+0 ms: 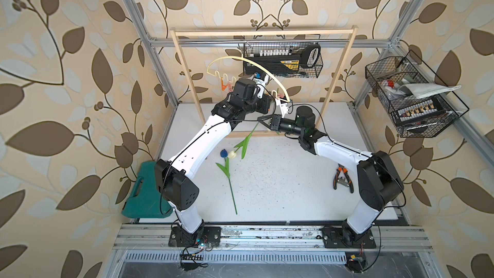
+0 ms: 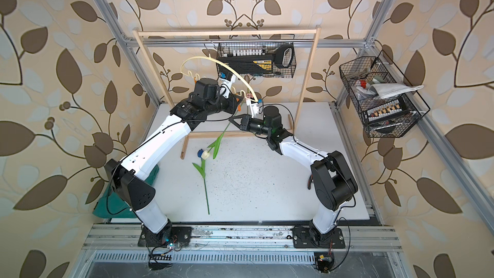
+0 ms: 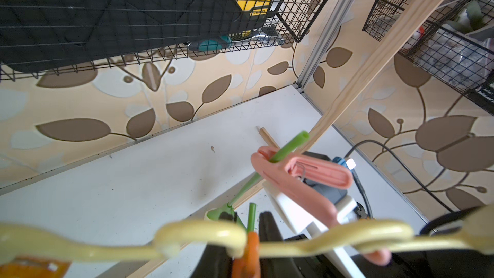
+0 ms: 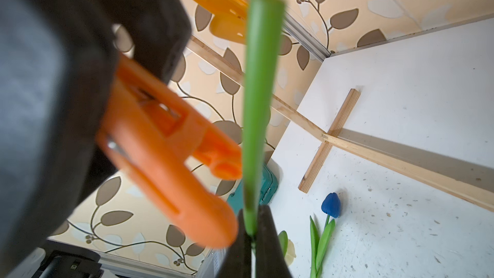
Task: Dry the flowers on a clothes hanger
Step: Clamp the flower onto the hanger.
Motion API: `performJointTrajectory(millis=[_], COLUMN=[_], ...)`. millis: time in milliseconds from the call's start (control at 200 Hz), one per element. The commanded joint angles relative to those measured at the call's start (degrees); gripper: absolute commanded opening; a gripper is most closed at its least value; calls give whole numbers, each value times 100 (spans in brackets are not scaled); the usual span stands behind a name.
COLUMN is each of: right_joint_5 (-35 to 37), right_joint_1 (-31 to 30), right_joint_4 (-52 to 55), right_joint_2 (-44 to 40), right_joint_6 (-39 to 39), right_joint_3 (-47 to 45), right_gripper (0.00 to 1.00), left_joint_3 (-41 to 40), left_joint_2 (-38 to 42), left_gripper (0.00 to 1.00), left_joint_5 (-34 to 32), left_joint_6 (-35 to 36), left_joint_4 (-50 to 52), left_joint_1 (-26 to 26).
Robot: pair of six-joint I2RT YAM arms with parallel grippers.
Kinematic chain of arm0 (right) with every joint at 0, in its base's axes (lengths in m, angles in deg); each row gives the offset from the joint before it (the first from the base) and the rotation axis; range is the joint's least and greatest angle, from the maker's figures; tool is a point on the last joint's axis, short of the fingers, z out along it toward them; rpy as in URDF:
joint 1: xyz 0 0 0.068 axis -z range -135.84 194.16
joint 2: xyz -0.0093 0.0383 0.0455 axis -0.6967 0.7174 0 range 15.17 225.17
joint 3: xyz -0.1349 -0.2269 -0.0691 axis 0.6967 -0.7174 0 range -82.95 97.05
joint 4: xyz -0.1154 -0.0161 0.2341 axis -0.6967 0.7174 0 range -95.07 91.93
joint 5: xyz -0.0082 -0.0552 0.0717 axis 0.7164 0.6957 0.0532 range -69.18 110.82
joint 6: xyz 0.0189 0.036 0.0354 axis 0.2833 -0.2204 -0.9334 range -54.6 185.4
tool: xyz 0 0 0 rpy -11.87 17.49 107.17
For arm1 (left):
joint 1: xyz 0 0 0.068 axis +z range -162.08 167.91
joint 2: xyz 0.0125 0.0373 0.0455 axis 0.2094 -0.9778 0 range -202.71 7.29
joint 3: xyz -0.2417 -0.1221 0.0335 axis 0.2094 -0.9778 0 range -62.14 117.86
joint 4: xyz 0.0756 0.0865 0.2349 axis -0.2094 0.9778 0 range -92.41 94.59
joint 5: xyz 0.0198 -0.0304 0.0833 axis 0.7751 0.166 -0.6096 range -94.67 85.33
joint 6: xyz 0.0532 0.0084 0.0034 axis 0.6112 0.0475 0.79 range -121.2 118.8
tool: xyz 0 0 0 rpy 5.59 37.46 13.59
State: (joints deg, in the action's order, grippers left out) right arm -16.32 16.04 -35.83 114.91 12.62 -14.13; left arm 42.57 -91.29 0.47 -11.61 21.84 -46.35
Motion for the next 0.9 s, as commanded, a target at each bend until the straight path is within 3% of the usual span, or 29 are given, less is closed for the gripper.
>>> performJointTrajectory(millis=[0,450,650,895], right_joint_5=[-181,-267,-285,-302], right_joint_1=[-53,-62,-59,-54], right_joint_4=[-327,-347,-324,-266], right_joint_2=[36,-34,-32,-7], right_joint_6=[-81,-101,-86,-49], right_joint_3=[236,253,264,246], right_gripper=[0,0,0,0], left_joint_3=[-64,-156,-176,-162], left_joint_2=[181,208,208,210], left_gripper=[19,18,30,31], left_joint_5=[82,15,10,21], left_joint_6=[-40,-24,-23,-22], left_joint_4=[-173,-246,-251,-265], left_joint_1=[-55,-55,-54,-54])
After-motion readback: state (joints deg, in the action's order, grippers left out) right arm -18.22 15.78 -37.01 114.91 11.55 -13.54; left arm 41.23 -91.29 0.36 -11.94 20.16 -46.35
